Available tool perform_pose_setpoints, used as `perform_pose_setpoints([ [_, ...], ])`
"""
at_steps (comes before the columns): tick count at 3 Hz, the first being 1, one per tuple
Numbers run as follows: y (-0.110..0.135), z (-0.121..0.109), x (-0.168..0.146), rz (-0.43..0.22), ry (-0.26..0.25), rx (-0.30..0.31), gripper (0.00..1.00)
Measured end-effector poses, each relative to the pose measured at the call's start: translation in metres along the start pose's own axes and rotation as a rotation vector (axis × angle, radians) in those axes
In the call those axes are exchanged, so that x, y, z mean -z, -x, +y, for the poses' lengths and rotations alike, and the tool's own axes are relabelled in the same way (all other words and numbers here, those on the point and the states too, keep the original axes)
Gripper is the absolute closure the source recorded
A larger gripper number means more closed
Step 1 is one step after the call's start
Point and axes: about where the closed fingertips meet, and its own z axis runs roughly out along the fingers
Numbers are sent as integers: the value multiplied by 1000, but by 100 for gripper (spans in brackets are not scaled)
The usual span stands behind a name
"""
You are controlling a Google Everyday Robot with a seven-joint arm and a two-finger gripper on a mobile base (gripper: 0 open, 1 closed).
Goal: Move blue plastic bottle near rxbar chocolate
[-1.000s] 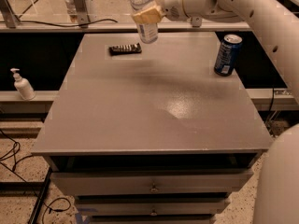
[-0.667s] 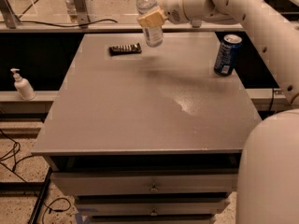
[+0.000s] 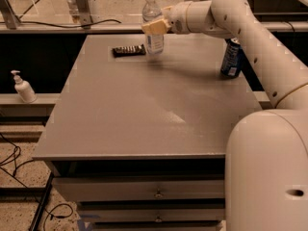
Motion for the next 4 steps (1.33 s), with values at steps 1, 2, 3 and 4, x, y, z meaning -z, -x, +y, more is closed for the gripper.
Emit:
perform_pose_setpoints([
  [1,-11,-2,-17,-12,20,-32,100],
  [2,-22,-6,-20,10,20,-33,100],
  [3,-28,-9,-16,28,18,-35,82],
  [4,-29,-9,-14,32,20,-34,59],
])
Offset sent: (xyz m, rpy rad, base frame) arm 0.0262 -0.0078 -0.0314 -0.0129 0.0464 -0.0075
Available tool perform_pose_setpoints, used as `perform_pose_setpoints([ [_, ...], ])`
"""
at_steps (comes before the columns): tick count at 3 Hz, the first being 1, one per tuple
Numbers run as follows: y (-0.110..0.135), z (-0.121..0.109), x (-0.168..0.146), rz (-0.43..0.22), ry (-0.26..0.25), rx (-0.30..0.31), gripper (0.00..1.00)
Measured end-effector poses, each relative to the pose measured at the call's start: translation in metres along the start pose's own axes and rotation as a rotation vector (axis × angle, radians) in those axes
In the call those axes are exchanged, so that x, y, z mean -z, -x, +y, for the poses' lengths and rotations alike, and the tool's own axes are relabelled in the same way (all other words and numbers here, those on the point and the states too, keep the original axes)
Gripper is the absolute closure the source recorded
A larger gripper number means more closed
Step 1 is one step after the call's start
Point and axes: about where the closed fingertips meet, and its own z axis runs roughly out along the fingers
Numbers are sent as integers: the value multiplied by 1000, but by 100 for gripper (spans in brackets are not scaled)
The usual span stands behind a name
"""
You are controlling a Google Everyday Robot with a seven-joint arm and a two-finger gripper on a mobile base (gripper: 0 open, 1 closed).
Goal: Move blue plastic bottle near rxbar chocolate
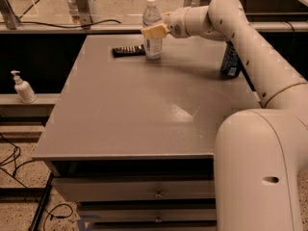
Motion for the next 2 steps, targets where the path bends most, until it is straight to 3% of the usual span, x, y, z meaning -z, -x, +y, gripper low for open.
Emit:
perform_pose_setpoints([
  [2,1,0,0,0,0,0,13],
])
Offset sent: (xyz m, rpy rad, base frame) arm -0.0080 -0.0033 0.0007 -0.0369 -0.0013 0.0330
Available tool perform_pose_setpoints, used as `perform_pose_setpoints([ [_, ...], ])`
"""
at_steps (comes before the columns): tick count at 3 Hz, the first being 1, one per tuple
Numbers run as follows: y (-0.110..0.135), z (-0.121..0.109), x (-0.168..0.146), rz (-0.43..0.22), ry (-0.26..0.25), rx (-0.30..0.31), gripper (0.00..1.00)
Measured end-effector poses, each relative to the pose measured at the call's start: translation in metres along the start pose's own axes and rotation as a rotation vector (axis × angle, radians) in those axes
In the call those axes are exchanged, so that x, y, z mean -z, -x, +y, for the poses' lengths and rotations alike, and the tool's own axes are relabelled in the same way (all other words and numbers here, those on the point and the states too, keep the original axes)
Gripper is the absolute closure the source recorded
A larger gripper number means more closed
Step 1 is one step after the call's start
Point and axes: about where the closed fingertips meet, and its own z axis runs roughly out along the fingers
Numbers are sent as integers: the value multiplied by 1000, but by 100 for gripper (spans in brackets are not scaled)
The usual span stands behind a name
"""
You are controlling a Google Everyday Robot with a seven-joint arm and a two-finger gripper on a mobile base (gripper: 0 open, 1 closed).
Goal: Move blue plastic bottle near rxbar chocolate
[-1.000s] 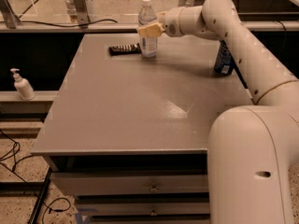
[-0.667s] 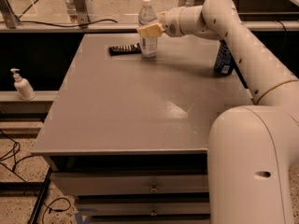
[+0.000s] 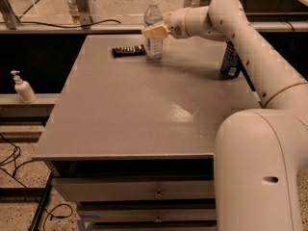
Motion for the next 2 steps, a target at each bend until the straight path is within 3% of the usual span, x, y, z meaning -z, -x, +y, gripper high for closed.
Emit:
perform_pose_setpoints([
  [1,-1,5,-1,13,19,16,0],
  [2,-1,10,-1,22,34,32,0],
])
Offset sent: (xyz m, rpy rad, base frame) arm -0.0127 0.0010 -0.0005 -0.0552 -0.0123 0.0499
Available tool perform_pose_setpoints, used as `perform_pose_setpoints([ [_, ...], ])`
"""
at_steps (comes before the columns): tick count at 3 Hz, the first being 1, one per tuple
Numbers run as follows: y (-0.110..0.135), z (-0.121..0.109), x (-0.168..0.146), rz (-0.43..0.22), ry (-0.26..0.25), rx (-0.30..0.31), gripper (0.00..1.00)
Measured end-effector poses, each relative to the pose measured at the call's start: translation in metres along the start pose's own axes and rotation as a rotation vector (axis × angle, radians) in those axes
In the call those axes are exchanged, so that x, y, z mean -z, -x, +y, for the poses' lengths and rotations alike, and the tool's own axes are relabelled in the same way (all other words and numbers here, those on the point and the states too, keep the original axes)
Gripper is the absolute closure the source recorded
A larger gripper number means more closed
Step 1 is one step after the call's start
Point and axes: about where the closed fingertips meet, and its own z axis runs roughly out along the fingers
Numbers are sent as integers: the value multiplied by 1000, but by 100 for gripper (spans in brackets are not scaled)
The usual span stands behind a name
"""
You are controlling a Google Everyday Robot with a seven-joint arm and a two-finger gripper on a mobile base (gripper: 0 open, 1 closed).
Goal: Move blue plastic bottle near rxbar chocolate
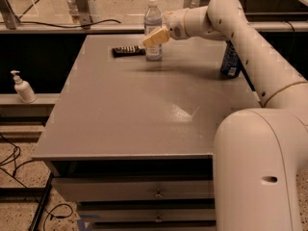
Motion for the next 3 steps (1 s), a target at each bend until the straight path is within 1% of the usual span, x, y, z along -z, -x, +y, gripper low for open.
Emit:
perform_pose_setpoints([
  [1,11,4,11,-1,6,58,0],
  [2,32,15,46,-11,29,150,0],
  [3,39,30,103,-40,57,216,0],
])
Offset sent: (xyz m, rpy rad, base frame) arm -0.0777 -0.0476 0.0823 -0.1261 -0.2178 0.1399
